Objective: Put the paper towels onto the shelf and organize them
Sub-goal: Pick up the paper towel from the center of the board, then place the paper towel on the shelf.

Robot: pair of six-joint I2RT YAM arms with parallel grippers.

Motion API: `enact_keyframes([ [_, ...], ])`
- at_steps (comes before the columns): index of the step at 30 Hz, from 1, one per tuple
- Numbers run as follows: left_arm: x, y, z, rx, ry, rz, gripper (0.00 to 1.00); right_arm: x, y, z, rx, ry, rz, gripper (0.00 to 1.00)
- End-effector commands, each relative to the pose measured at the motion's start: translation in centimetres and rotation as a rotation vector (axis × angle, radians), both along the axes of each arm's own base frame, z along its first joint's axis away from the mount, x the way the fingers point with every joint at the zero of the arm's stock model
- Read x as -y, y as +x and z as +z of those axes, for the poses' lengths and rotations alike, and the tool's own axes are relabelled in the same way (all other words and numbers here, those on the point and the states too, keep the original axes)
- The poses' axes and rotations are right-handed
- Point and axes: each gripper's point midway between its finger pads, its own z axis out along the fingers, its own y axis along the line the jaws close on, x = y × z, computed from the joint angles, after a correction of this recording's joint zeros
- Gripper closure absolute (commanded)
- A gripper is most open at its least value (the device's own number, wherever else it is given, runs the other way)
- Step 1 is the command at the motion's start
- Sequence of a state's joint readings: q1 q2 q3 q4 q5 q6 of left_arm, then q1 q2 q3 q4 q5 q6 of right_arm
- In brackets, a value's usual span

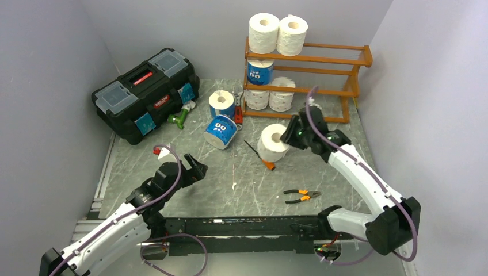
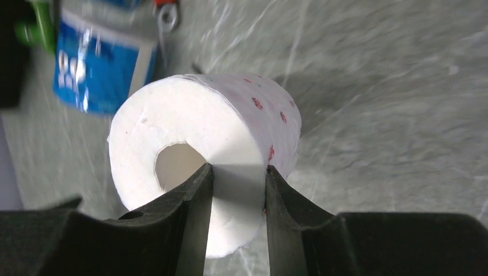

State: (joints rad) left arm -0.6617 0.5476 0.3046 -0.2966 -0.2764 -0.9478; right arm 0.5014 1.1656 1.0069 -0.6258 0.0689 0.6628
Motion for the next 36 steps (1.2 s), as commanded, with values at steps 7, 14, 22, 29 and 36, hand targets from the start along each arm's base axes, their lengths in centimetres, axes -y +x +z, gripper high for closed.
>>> enact_keyframes([
  [7,1.0,0.1,2.1,0.051,-0.046,-0.051,0.05,10.3,8.5,2.5,0.093,0.175,-0.528,0.86],
  [14,1.8,0.1,2.1,0.042,-0.029,-0.100,0.05,14.5,13.1,3.1,0.159,0.158,-0.722,0.88],
  [22,1.4,-0.2,2.2,0.046,-0.019,-0.102,0.05,18.1,17.7,3.1,0.157,0.057,-0.802,0.87],
  [29,0.3,-0.5,1.8,0.043,-0.010,-0.059,0.05,19.5,19.4,1.2,0.110,0.042,-0.823,0.87],
  [36,0.4,-0.3,1.7,0.043,-0.005,-0.058,0.05,18.9,19.3,0.1,0.100,0.075,-0.805,0.88],
])
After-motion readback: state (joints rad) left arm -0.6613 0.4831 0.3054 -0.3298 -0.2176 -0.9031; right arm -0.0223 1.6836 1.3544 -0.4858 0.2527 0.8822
